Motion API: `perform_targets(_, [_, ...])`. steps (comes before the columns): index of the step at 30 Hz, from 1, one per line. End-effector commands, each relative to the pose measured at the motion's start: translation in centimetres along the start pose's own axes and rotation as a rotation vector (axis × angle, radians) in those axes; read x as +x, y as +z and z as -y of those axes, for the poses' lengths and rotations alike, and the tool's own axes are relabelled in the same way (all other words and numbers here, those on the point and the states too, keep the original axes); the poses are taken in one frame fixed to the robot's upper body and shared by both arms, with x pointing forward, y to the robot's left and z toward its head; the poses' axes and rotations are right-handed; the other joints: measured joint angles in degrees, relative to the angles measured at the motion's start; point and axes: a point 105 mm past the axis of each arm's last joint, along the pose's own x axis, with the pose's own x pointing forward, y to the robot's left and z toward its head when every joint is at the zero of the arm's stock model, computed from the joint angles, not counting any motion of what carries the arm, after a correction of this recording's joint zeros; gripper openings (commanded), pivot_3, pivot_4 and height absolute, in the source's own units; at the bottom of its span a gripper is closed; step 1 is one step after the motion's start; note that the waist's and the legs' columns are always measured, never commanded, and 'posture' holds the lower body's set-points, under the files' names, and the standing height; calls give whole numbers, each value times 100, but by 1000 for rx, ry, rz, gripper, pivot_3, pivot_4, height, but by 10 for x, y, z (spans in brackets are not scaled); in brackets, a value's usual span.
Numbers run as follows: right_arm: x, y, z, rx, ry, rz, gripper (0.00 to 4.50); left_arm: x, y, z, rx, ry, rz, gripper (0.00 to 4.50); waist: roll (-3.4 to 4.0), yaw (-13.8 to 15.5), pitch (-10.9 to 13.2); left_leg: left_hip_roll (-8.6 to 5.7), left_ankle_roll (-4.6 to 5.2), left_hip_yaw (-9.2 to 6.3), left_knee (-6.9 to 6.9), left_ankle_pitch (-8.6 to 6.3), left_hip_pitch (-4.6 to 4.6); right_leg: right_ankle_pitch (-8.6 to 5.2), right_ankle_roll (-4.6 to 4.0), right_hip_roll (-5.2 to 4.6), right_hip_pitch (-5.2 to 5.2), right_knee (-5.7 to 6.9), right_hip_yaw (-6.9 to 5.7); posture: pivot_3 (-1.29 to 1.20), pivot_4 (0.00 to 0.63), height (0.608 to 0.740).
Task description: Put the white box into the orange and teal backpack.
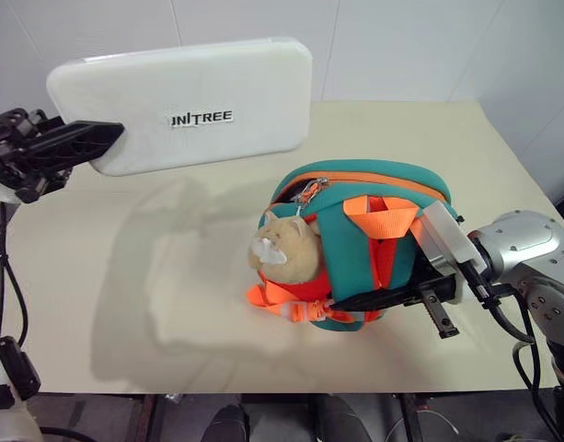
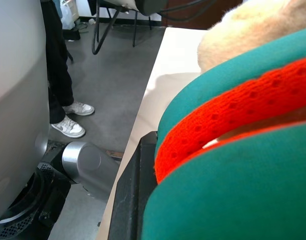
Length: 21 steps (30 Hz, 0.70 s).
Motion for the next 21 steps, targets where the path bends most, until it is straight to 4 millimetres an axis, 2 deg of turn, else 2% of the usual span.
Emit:
perform_targets(1, [-1, 5, 0, -44, -2, 11, 535, -7, 14, 19, 52, -17, -13, 1302, 0, 6, 0, 1, 0, -1, -1, 0, 0, 0, 0, 1, 0, 0, -1, 0, 150, 740])
perform_targets(9, [-1, 4, 4, -50, -2, 12, 535, -6, 4, 31, 26, -14, -49, 1302, -1, 25, -1, 0, 0, -4, 10, 0, 1, 0, -1, 0, 4, -4, -3, 0, 150, 740])
perform_targets(12, [0, 4, 5, -52, 4, 17, 535, -6, -11, 32, 6, 0, -107, 1302, -1, 17, -1, 0, 0, -2, 8, 0, 4, 0, -1, -1, 6, 0, 0, 0, 150, 740])
perform_targets(15, [1, 4, 7, -59, 10, 21, 535, -7, -27, 26, -7, 32, -160, 1302, -1, 11, -1, 2, 0, 2, 5, 0, 9, -1, -4, 2, 5, -1, 3, 0, 150, 740])
perform_targets(21, [2, 5, 10, -66, 10, 21, 535, -7, -42, 12, 2, 58, -211, 1302, -2, 27, -2, 1, -1, 2, 8, 0, 13, -2, -6, 1, 8, -4, 3, 0, 150, 740])
